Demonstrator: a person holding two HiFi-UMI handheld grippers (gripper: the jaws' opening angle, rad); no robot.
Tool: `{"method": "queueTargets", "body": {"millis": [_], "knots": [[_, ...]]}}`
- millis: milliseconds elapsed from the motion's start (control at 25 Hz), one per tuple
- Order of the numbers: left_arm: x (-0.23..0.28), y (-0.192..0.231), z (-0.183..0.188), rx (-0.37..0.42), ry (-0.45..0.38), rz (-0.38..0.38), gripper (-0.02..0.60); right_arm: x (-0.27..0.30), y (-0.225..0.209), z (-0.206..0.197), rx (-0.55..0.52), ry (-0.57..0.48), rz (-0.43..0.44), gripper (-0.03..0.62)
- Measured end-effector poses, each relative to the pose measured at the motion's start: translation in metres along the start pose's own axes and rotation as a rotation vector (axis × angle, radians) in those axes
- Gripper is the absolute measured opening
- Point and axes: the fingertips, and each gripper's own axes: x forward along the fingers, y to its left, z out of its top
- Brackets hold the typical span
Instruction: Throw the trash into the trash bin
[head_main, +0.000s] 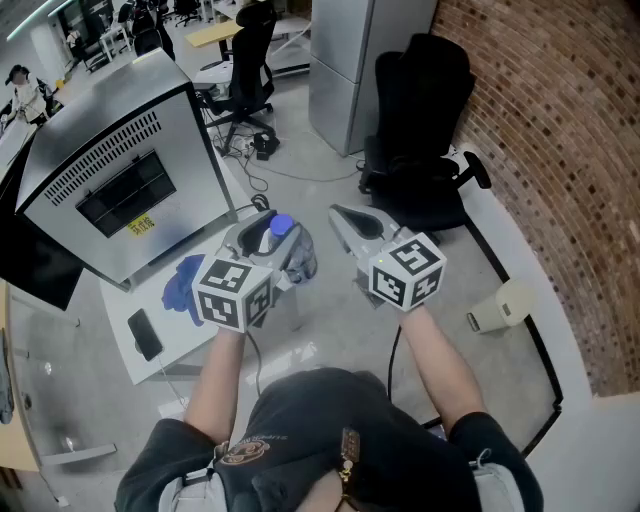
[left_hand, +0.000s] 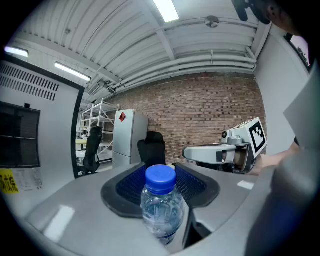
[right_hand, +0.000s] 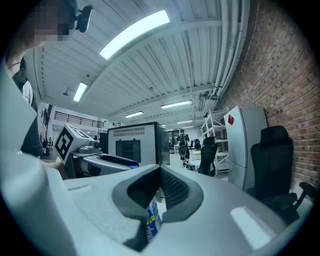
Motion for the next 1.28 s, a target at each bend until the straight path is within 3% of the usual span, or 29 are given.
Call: {"method": "queueTargets", "body": {"millis": [680, 960, 1280], "knots": [[0.01, -0.011, -0.015, 0.011, 0.024, -0.041, 0.196, -0.019, -0.012, -0.005, 0.065, -0.026, -0.048, 0.003], [0.048, -0.061, -0.031, -0.007, 0.058, -0.19, 0.196, -0.069, -0.048, -0.027, 0.107, -0.011, -0.18, 0.003], [0.111, -0.16, -0.046, 0.002, 0.099, -0.455, 0.196, -0.177, -0.103, -0.066, 0.184, 0.031, -0.443, 0.003]]}}
